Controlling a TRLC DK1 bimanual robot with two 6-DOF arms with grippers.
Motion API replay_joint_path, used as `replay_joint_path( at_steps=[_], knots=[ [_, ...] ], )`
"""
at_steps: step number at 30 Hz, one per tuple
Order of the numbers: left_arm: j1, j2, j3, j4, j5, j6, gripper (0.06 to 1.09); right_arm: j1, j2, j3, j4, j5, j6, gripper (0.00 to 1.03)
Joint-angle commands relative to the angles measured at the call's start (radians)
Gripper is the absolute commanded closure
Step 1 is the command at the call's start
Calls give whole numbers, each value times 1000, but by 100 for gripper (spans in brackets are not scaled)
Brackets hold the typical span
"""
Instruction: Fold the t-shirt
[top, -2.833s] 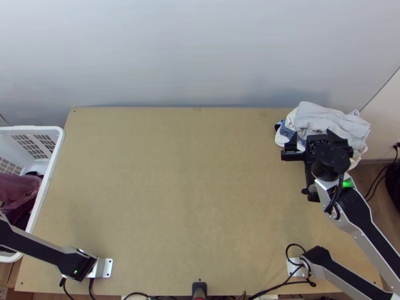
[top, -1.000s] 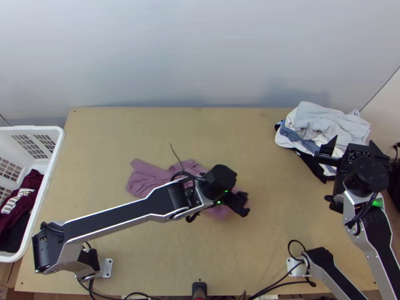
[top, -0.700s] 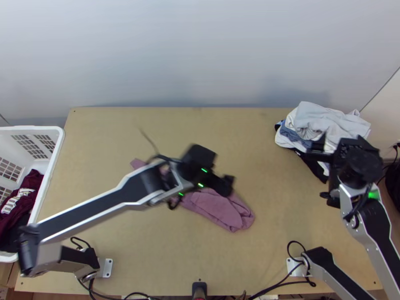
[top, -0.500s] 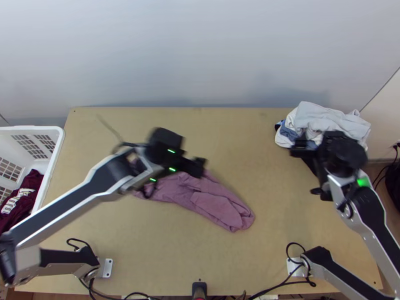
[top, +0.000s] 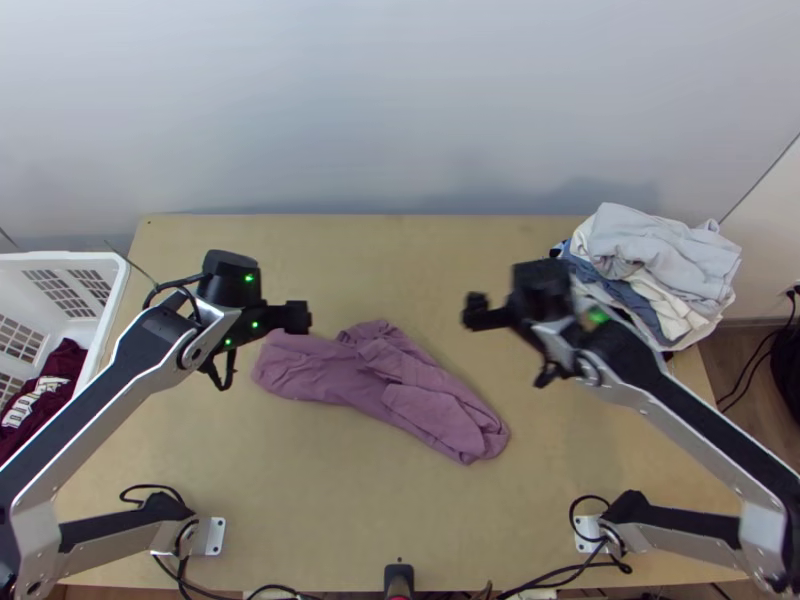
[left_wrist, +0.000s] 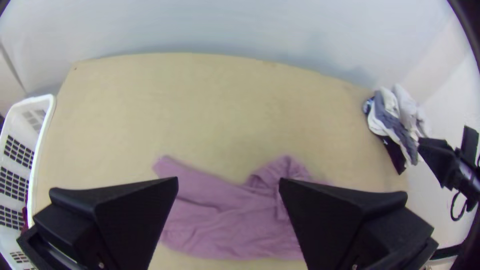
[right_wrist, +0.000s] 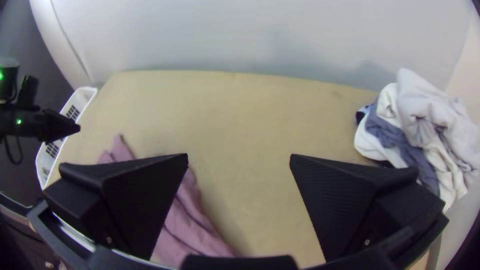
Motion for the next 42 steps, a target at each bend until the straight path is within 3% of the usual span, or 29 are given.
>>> replay_joint_path(
  at_steps=[1,8,21,27,34,42],
  knots=[
    [119,59,-124,85,7,11,11,128,154,18,-3,-42,52,8],
    [180,214,-159,114,44,37,12,125,181,23,-1,-42,52,8],
    [191,294,-227,157,76,66,15,125,254,64,6,-42,46,8],
    [209,323,-236,252,97,66,36,150,263,64,6,-42,32,8],
    [195,285,-267,289,93,51,101,240,329,85,6,-91,26,8],
    [183,237,-270,269,91,44,104,332,475,121,6,-112,-6,8]
  ],
)
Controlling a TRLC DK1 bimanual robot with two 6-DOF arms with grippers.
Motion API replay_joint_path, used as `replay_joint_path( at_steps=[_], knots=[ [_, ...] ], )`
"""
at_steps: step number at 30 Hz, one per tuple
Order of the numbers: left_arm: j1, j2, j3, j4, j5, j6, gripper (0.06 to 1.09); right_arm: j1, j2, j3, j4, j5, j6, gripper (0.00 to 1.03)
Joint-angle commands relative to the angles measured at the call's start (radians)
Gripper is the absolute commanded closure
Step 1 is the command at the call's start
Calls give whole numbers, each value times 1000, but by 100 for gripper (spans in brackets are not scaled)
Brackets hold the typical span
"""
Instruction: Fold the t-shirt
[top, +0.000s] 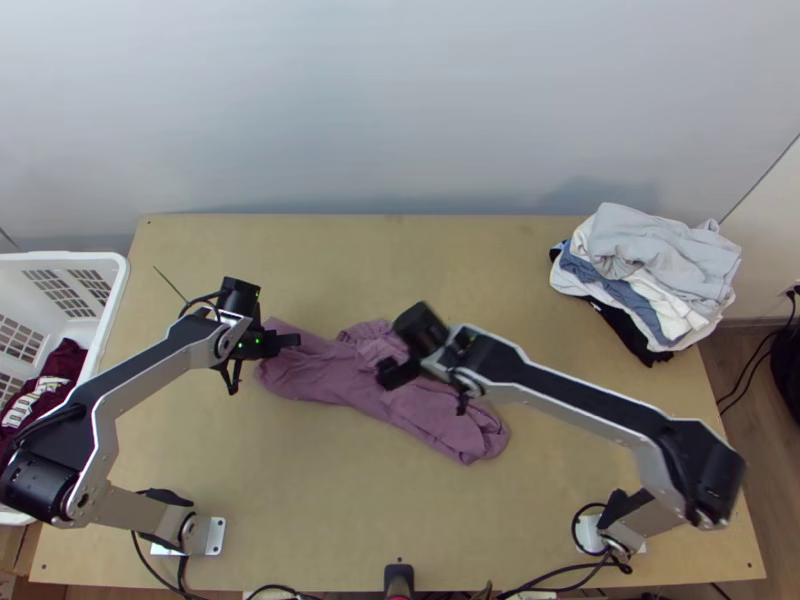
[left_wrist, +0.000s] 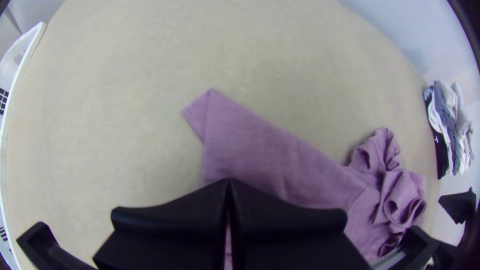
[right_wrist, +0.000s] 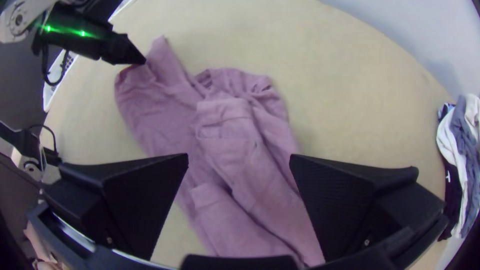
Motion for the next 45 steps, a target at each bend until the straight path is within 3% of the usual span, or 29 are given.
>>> replay_joint_path(
  at_steps=[1,13,15,17,21,22,31,40,45],
  knots=[
    [-7,-42,-6,-8,-2,-9,104,59,116,22,-1,-14,-35,8],
    [-8,-139,30,-73,-1,-42,104,-30,155,13,71,11,-79,8],
    [-8,-150,43,-90,-1,-45,105,-30,167,12,71,14,-79,13],
    [-8,-160,56,-113,1,-48,104,-28,173,7,74,14,-78,27],
    [-4,-186,66,-138,1,-49,104,-25,165,-4,109,22,-84,90],
    [-1,-192,66,-141,1,-49,104,-28,167,-2,109,22,-92,100],
    [61,-245,201,-227,-1,-75,105,-146,33,67,97,37,-90,100],
    [167,-274,438,-294,-13,-82,105,-332,-102,315,-53,40,-107,100],
    [234,-288,589,-310,-36,-82,105,-384,-183,410,-104,88,-124,100]
  ],
)
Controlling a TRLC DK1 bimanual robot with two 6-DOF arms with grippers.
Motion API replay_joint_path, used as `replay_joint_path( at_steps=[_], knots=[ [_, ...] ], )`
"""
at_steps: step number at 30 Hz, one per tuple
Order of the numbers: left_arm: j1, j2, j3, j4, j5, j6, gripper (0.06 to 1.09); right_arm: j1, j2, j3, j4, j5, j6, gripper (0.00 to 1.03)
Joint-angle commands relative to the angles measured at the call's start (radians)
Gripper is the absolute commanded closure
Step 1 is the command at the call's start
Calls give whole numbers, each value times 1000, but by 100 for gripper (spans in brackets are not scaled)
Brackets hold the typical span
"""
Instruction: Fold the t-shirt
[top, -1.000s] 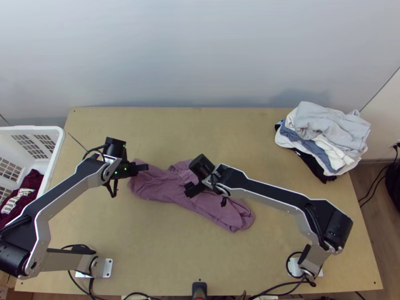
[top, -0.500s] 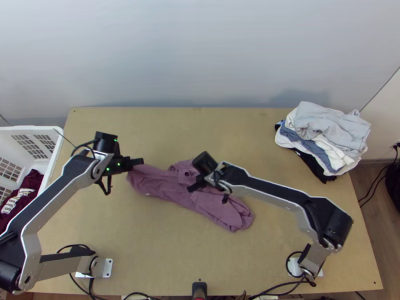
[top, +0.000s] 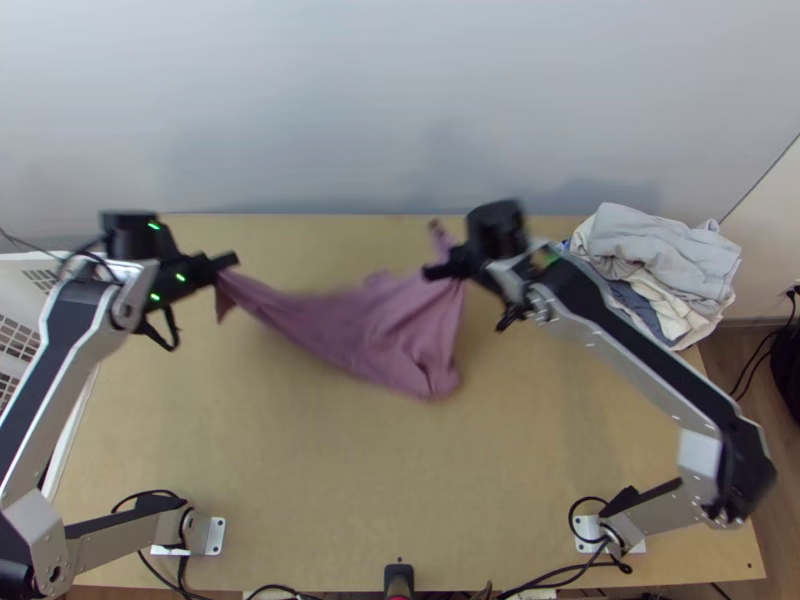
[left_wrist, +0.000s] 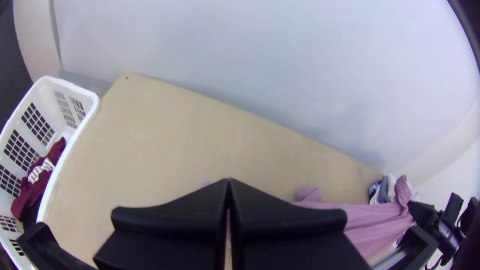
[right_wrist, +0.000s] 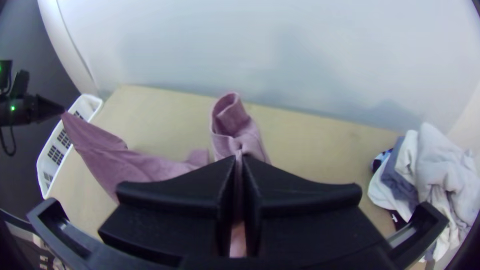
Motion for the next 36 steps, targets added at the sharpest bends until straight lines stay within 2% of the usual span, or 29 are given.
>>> replay_joint_path(
  at_steps=[1,7,14,18,23,31,36],
  knots=[
    [99,-19,212,-25,-26,-1,105,-88,-119,143,-69,59,-27,100],
    [207,-13,405,-47,-26,13,105,-115,-223,192,-67,165,-62,100],
    [267,-60,554,-47,-10,68,105,-215,-355,202,-35,206,-85,100],
    [262,-136,576,-56,48,121,105,-212,-433,187,-21,234,-156,100],
    [244,-215,589,-68,48,153,105,-147,-533,155,-4,289,-257,100],
    [267,-264,694,-59,47,202,105,-143,-645,138,80,344,-401,100],
    [265,-280,757,-79,48,210,105,-143,-702,141,85,358,-441,100]
  ],
)
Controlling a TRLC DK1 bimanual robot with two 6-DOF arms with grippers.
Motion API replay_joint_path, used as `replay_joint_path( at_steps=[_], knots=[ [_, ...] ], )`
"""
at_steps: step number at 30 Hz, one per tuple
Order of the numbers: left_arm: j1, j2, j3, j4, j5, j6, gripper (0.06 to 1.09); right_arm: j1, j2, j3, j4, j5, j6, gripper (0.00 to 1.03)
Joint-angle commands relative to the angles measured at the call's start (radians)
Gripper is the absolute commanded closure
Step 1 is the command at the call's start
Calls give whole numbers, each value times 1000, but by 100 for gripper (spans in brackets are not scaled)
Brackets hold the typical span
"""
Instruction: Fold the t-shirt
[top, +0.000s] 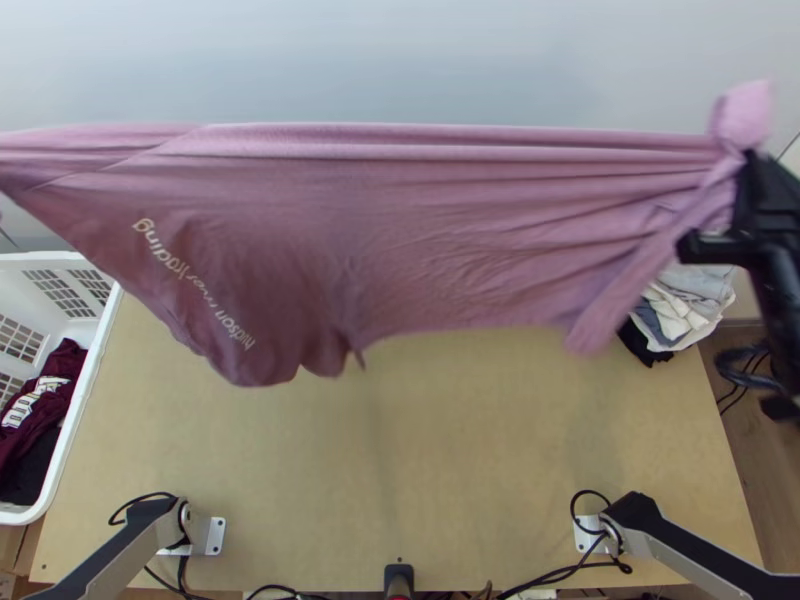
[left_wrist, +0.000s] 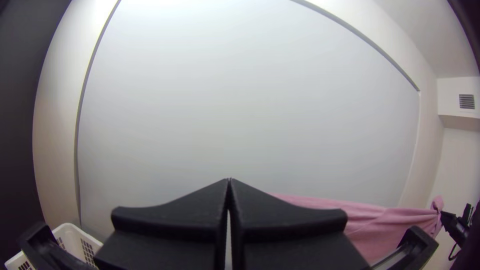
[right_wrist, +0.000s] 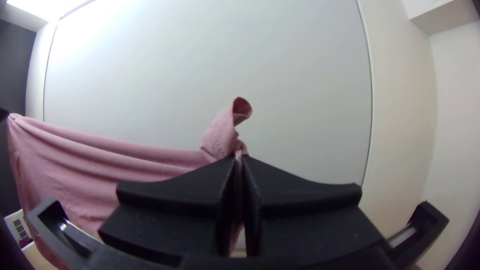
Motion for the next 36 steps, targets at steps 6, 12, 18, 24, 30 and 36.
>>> replay_joint_path(
  at_steps=[6,12,18,24,30,36],
  knots=[
    [-75,-71,25,-129,-2,46,105,-12,-91,-11,36,35,-70,100],
    [-135,-138,-72,-229,56,66,105,-32,-98,-126,113,35,-43,100],
    [-133,-238,-443,-154,64,85,105,-75,-77,-354,234,20,52,100],
    [-141,-261,-780,15,62,91,105,-173,104,-508,382,-107,216,100],
    [-164,-244,-984,139,15,92,105,-220,435,-491,541,-180,322,100],
    [-164,-215,-1101,233,-13,99,105,-202,761,-308,582,-190,371,100]
  ],
)
